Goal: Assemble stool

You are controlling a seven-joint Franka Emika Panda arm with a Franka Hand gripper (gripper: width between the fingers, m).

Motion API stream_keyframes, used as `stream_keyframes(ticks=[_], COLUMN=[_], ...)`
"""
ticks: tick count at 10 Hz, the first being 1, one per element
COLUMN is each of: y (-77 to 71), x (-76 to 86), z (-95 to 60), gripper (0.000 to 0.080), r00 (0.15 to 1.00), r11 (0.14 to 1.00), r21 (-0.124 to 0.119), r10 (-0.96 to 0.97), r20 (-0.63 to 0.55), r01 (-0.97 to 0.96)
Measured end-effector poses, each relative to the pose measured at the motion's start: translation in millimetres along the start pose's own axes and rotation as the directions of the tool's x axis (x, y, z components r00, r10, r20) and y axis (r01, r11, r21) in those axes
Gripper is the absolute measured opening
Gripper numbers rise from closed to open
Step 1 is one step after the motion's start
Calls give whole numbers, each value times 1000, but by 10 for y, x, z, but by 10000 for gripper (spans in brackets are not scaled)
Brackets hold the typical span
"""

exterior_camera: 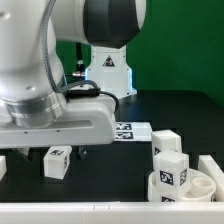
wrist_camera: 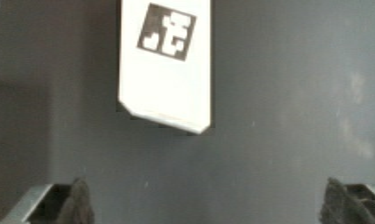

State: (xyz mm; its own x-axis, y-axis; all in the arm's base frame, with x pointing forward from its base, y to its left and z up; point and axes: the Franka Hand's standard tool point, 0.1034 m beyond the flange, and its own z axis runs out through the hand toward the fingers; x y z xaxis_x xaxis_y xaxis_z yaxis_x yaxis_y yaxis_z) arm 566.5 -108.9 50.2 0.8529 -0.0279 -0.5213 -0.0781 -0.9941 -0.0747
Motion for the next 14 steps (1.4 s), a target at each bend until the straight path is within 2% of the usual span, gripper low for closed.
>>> stream_keyframes(ticks=[2,3,4,5,8,9,10,12,13,14], y=[-18,-2,32,39,64,121,125,110,114,115], x=[-69,-207,-129,-86,-124,-200,-275,-369,-364,-365], z=[97,241,282,234,274,403,536,705,695,699], gripper=[649,649,649,649,649,649,649,649,649,556], r00=[991,958,946,953,947,923,886,835,837,836], r11=[1000,996,997,997,996,992,985,973,973,973], r21=[17,29,24,22,24,24,10,-21,-20,-21], r10=[15,70,63,62,73,110,149,208,208,208], r20=[131,280,317,297,312,369,440,510,507,507], r01=[-18,-81,-75,-72,-84,-127,-171,-230,-229,-230])
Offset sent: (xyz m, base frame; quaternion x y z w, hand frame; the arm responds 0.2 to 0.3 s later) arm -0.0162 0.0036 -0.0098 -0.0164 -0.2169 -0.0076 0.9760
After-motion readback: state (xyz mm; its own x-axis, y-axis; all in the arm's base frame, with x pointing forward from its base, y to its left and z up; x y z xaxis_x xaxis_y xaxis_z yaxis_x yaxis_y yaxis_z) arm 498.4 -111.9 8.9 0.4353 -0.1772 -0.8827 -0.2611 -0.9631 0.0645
